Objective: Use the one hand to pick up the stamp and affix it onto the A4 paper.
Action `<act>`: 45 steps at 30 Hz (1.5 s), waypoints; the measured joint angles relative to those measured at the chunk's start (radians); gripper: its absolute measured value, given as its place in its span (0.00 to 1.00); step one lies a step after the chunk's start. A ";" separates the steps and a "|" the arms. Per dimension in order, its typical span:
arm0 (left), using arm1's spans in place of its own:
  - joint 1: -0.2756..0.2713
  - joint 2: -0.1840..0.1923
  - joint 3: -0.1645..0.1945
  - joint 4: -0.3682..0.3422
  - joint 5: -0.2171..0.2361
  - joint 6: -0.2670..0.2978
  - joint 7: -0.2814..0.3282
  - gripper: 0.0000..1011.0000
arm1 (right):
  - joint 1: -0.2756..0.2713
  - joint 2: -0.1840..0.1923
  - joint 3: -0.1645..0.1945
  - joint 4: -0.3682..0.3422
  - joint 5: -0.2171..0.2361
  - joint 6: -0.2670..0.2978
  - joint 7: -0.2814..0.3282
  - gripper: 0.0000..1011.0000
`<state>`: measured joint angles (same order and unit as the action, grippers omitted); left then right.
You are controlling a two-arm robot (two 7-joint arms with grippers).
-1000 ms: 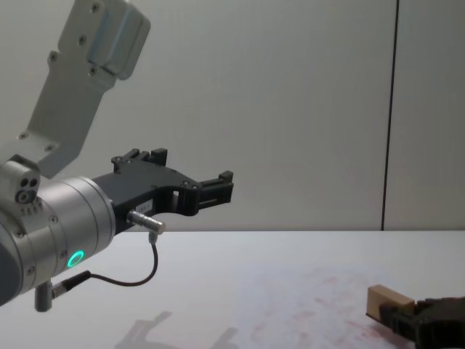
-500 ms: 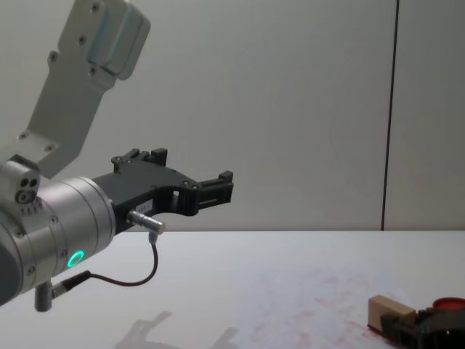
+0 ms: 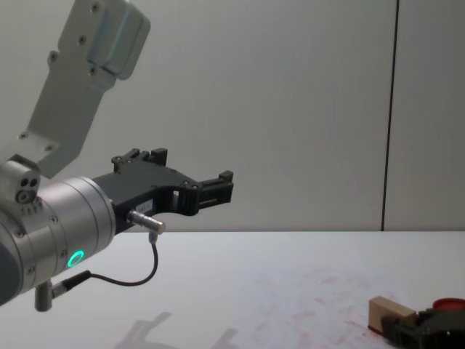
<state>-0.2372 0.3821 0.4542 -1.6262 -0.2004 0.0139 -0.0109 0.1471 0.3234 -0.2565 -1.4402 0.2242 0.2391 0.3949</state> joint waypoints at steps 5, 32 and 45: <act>0.000 0.000 0.000 0.000 0.000 0.000 0.000 0.98 | 0.001 0.001 0.002 0.001 0.004 0.000 0.000 0.22; 0.000 0.000 0.000 0.000 0.000 0.000 0.000 0.98 | -0.017 0.042 0.061 -0.078 0.082 -0.131 -0.100 0.22; 0.000 0.000 0.000 0.000 0.000 0.000 0.000 0.98 | -0.030 0.073 0.087 -0.058 0.068 -0.116 -0.122 0.22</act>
<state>-0.2372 0.3821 0.4542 -1.6262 -0.2004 0.0138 -0.0109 0.1167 0.3967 -0.1700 -1.4981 0.2926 0.1234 0.2731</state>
